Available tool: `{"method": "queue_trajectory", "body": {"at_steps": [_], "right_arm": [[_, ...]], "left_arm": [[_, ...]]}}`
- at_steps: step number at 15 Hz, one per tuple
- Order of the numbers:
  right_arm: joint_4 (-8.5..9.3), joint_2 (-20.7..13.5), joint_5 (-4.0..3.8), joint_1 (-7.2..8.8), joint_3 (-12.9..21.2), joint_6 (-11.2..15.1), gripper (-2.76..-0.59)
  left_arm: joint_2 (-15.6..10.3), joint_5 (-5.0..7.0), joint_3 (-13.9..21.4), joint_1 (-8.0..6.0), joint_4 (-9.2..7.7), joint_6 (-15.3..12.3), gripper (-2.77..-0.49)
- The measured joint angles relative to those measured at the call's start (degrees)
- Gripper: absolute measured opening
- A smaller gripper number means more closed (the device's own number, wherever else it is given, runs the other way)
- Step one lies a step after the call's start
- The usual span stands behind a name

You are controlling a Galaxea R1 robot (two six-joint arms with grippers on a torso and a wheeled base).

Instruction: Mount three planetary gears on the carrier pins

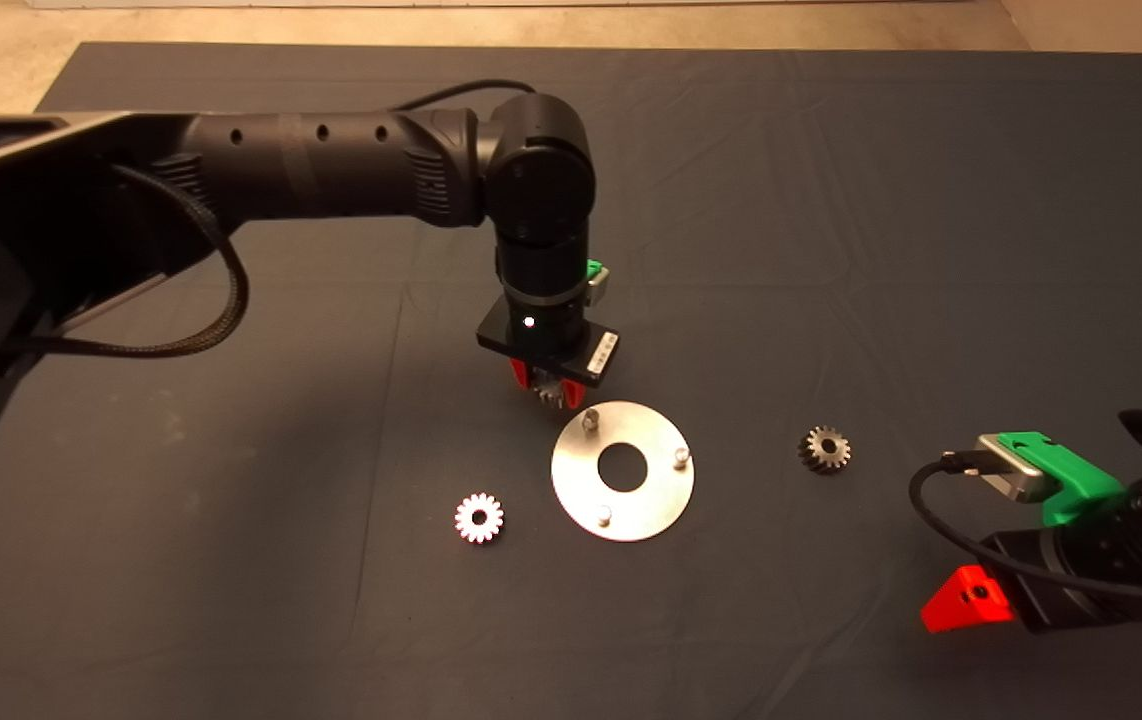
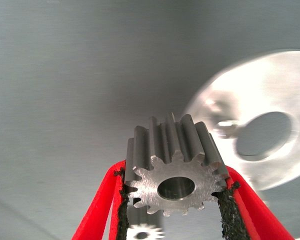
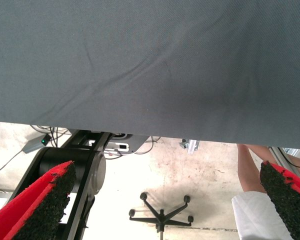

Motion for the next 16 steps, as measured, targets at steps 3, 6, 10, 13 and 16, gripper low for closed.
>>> {"method": "queue_trajectory", "body": {"at_steps": [3, 6, 10, 13, 16], "right_arm": [[0.00, 0.0, 0.00, 0.00, 0.0, 0.0, -0.63], [0.00, 0.0, 0.00, 0.00, 0.0, 0.0, -0.63], [0.00, 0.0, 0.00, 0.00, 0.0, 0.0, -0.63], [0.00, 0.0, 0.00, 0.00, 0.0, 0.0, -0.63], [0.00, 0.0, 0.00, 0.00, 0.0, 0.0, -0.63]], "left_arm": [[1.2, 0.00, 0.0, -0.02, -0.02, -1.7, -2.27], [1.4, 0.01, 0.0, 0.00, -0.04, -4.2, -2.27], [1.5, 0.04, 0.2, 0.02, -0.06, -6.6, -2.27], [1.7, 0.04, 0.6, 0.64, -0.09, -7.6, -2.27], [1.7, 0.06, 0.8, 1.18, -0.12, -8.4, -2.27]]}}
